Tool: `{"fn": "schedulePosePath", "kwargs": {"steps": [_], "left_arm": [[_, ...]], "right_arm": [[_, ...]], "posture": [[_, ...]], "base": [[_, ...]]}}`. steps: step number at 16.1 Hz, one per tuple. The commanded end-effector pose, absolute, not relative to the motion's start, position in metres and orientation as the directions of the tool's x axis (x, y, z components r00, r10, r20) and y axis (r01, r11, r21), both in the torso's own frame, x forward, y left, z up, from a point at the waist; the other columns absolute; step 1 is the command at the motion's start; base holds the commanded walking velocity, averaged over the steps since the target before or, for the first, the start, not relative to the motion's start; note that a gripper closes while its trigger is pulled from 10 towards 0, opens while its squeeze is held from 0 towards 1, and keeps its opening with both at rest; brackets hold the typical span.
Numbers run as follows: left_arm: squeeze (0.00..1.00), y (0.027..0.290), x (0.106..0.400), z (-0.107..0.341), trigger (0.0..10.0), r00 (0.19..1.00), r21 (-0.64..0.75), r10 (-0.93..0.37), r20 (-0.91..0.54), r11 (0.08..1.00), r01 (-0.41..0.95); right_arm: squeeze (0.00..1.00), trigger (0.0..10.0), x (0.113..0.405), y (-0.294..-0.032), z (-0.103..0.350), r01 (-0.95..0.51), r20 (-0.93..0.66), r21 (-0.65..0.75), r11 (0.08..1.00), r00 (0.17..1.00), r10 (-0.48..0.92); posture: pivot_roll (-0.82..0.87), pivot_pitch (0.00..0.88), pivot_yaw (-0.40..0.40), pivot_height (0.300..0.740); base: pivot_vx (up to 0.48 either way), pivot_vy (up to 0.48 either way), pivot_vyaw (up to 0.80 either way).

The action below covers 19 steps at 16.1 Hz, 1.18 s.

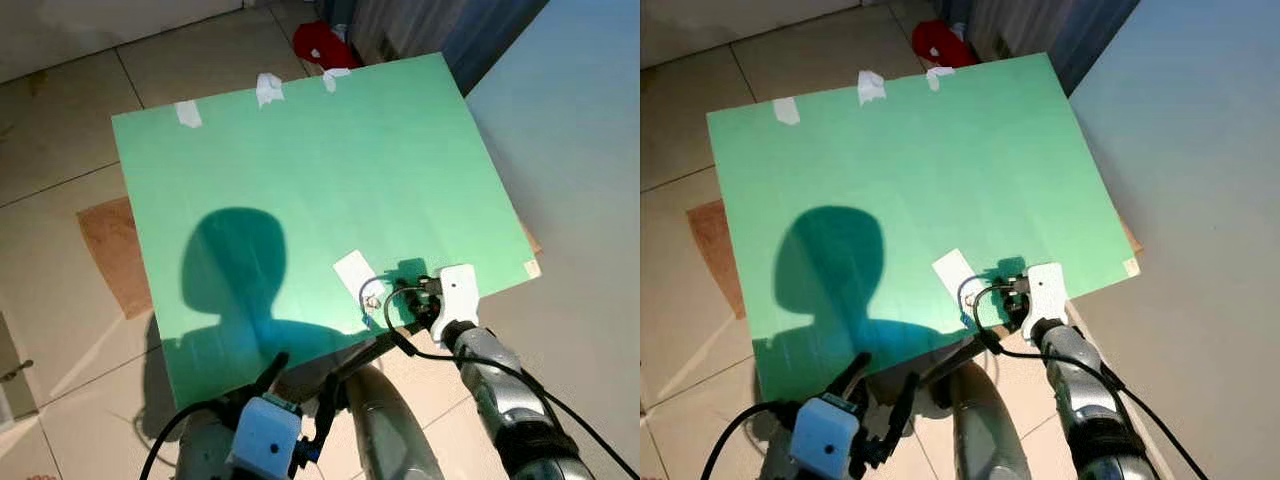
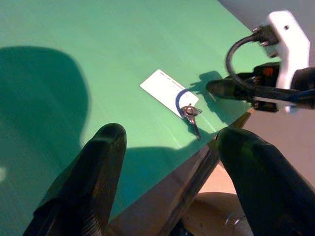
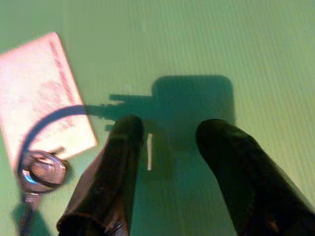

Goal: Hang keys on a hook

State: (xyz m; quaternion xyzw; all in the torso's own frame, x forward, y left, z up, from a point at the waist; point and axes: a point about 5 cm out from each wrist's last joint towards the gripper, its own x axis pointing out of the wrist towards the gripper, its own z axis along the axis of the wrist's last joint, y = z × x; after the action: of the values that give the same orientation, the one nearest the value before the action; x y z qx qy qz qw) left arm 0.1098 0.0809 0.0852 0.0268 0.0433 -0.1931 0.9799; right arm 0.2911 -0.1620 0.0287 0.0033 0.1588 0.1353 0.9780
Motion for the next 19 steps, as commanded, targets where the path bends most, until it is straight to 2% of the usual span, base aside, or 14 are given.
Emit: {"fn": "schedulePosePath", "kwargs": {"steps": [1, 6, 8, 9, 12, 13, 14, 19], "left_arm": [[0.00, 0.067, 0.090, 0.082, 10.0, 0.891, -0.024, -0.433, -0.137, 0.901, 0.434], [0.00, 0.075, 0.096, 0.086, 10.0, 0.911, 0.002, -0.389, -0.136, 0.920, 0.393], [0.00, 0.070, 0.089, 0.087, 10.0, 0.884, -0.059, -0.440, -0.157, 0.898, 0.437], [0.00, 0.072, 0.084, 0.087, 10.0, 0.879, -0.041, -0.444, -0.174, 0.895, 0.444], [0.00, 0.092, 0.081, 0.082, 10.0, 0.921, 0.050, -0.334, -0.200, 0.935, 0.350], [0.00, 0.096, 0.081, 0.082, 10.0, 0.924, 0.069, -0.323, -0.206, 0.937, 0.343], [0.00, 0.098, 0.081, 0.081, 10.0, 0.926, 0.077, -0.315, -0.209, 0.938, 0.337], [0.00, 0.109, 0.081, 0.090, 10.0, 0.950, 0.099, -0.257, -0.178, 0.956, 0.277]], "right_arm": [[1.00, 10.0, 0.279, -0.171, 0.011, -0.239, -0.375, 0.042, 0.970, 0.896, 0.237], [1.00, 10.0, 0.279, -0.161, 0.007, -0.323, -0.387, 0.102, 0.941, 0.858, 0.337], [1.00, 10.0, 0.277, -0.158, 0.004, -0.343, -0.394, 0.109, 0.933, 0.847, 0.357], [1.00, 10.0, 0.277, -0.157, 0.003, -0.352, -0.394, 0.110, 0.929, 0.843, 0.366], [1.00, 10.0, 0.278, -0.155, 0.002, -0.366, -0.400, 0.113, 0.924, 0.834, 0.380], [0.38, 10.0, 0.278, -0.156, 0.002, -0.367, -0.405, 0.110, 0.924, 0.832, 0.379], [0.00, 10.0, 0.278, -0.156, 0.001, -0.367, -0.408, 0.113, 0.923, 0.830, 0.380], [0.00, 10.0, 0.276, -0.155, 0.003, -0.371, -0.391, 0.182, 0.911, 0.822, 0.413]], "posture": [[0.03, 0.483, -0.182, 0.736], [0.02, 0.499, -0.216, 0.736], [0.01, 0.498, -0.220, 0.736], [0.01, 0.497, -0.223, 0.736], [0.02, 0.500, -0.226, 0.736], [0.02, 0.500, -0.226, 0.736], [0.02, 0.500, -0.226, 0.736], [0.01, 0.492, -0.218, 0.736]], "base": [[0.000, 0.000, 0.00], [0.000, 0.000, 0.00], [0.000, 0.000, 0.00], [0.000, 0.000, 0.00], [0.000, 0.000, 0.00], [0.000, 0.000, 0.00], [0.000, 0.000, 0.00], [0.000, 0.000, 0.00]]}}
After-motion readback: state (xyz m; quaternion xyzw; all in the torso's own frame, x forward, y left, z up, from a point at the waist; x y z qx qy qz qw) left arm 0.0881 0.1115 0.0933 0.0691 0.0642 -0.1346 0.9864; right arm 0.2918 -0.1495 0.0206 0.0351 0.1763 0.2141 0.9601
